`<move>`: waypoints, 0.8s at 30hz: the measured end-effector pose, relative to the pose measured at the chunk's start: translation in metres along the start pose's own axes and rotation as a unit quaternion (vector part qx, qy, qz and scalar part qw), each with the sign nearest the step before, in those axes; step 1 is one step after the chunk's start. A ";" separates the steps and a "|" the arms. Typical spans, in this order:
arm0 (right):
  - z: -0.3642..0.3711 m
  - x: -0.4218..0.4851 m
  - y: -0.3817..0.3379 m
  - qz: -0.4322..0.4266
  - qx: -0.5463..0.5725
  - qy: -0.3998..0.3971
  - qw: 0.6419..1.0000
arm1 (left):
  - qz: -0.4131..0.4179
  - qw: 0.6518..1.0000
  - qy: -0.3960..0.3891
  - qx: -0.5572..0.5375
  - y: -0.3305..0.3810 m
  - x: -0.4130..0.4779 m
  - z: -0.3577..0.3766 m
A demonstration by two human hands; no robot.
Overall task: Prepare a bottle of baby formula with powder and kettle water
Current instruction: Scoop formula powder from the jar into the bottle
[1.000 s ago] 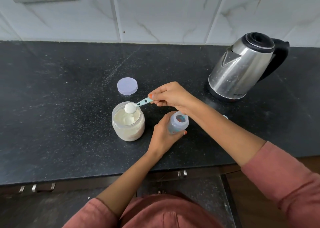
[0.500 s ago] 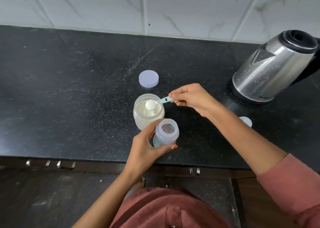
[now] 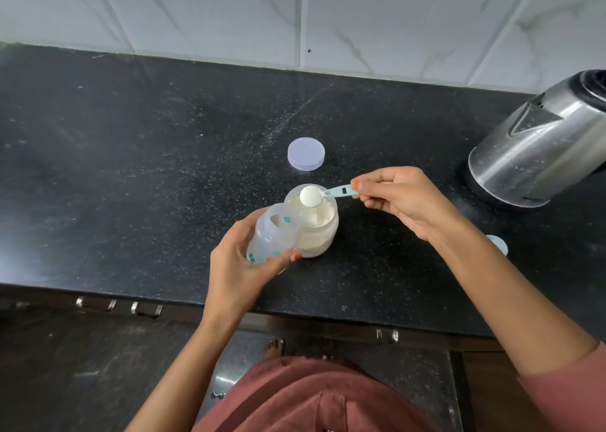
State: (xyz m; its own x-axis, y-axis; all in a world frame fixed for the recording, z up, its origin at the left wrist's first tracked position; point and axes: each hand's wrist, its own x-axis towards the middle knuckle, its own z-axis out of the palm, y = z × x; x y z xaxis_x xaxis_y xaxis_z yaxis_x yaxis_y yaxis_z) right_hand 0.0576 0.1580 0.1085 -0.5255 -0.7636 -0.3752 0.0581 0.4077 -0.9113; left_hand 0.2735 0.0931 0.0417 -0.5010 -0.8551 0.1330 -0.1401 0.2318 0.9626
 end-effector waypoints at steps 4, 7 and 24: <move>-0.001 -0.006 -0.008 -0.018 0.026 0.005 0.999 | -0.002 0.999 0.011 0.031 0.001 0.010 -0.003; -0.001 -0.011 -0.016 -0.030 0.035 0.010 0.999 | -0.004 0.999 0.002 0.054 0.003 0.014 -0.004; 0.025 -0.036 -0.019 -0.289 -0.124 0.076 0.946 | -0.015 0.999 -0.039 0.022 0.026 0.026 -0.005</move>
State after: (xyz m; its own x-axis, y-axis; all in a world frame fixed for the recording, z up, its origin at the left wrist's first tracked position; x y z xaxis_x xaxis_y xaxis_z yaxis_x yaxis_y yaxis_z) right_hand 0.0969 0.1648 0.1346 -0.5254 -0.8219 0.2202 -0.4684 0.0633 -0.8813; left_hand 0.2612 0.0741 0.0715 -0.5615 -0.8231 0.0844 -0.1927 0.2293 0.9541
